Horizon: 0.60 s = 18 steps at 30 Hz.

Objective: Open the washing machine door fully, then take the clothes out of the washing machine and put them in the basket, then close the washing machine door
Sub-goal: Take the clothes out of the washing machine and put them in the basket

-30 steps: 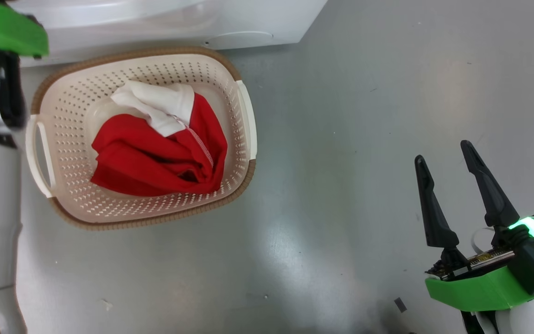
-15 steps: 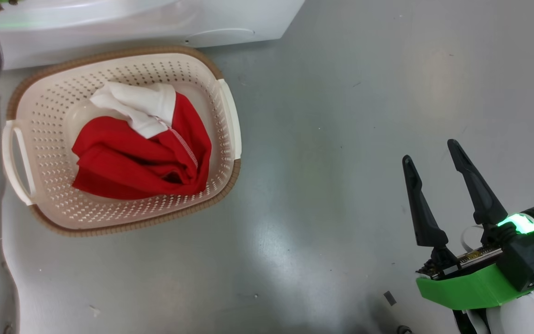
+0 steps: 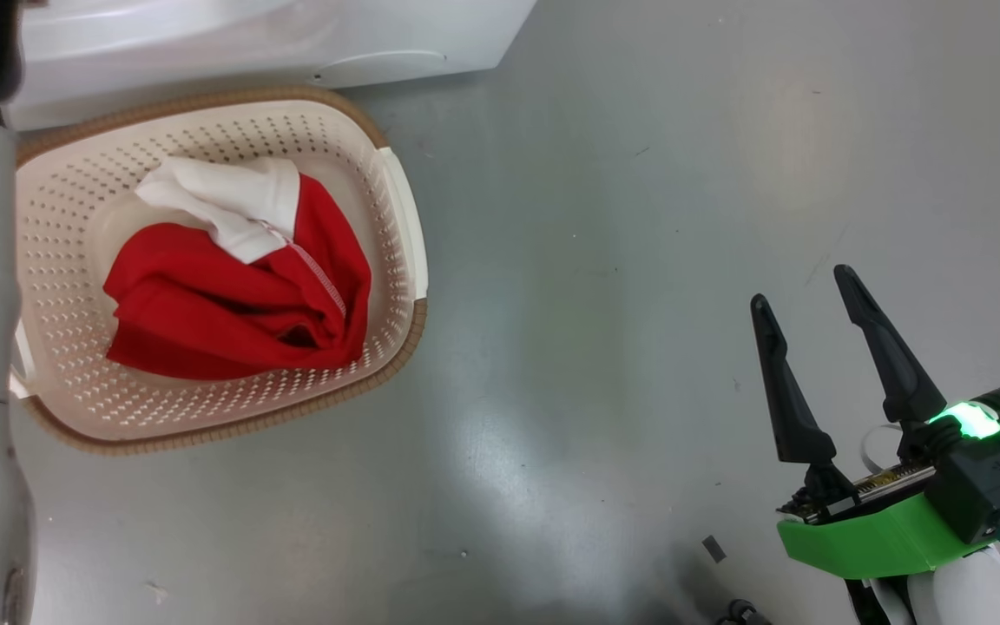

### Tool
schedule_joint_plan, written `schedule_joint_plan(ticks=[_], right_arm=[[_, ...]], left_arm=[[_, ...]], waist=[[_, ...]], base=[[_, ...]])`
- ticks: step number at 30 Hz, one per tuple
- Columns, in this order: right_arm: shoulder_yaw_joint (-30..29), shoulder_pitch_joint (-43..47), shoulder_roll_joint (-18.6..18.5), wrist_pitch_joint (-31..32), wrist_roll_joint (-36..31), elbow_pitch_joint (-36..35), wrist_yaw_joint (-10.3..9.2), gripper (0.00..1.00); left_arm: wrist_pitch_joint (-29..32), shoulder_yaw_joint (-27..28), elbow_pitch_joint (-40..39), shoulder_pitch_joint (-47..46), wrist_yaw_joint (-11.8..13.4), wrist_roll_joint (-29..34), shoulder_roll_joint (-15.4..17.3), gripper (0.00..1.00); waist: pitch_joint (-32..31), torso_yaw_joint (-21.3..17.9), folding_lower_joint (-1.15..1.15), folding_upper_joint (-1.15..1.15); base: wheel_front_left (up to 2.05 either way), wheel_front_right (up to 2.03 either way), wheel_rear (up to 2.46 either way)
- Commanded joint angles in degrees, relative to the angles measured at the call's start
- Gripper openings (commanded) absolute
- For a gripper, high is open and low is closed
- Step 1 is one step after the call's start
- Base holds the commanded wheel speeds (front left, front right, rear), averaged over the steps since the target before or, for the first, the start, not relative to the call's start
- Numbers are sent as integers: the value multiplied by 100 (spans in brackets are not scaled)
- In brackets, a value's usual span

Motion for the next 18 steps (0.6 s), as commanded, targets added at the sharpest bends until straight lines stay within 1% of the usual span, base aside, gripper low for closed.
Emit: schedule_joint_plan(ticks=[1, 4, 11, 18], right_arm=[[129, 35, -68, -36, -41, -98, 35, 100], [172, 29, -68, -36, -42, -83, 35, 100], [222, 55, -68, -36, 17, -21, 35, 100], [276, 56, -68, -36, 131, 4, 35, 100]], left_arm=[[37, 16, -88, -97, -39, 6, 242, 100], [204, -55, 138, -207, -52, -16, 267, 100], [475, -245, 641, -377, -56, 88, 469, 100], [704, -448, 1088, -514, 166, 291, 659, 100]], waist=[[11, -17, 0, 0], [20, -80, 0, 0], [-8, -267, 0, 0], [23, -402, 0, 0]], base=[[0, 0, 0], [0, 0, 0], [0, 0, 0], [0, 0, 0]])
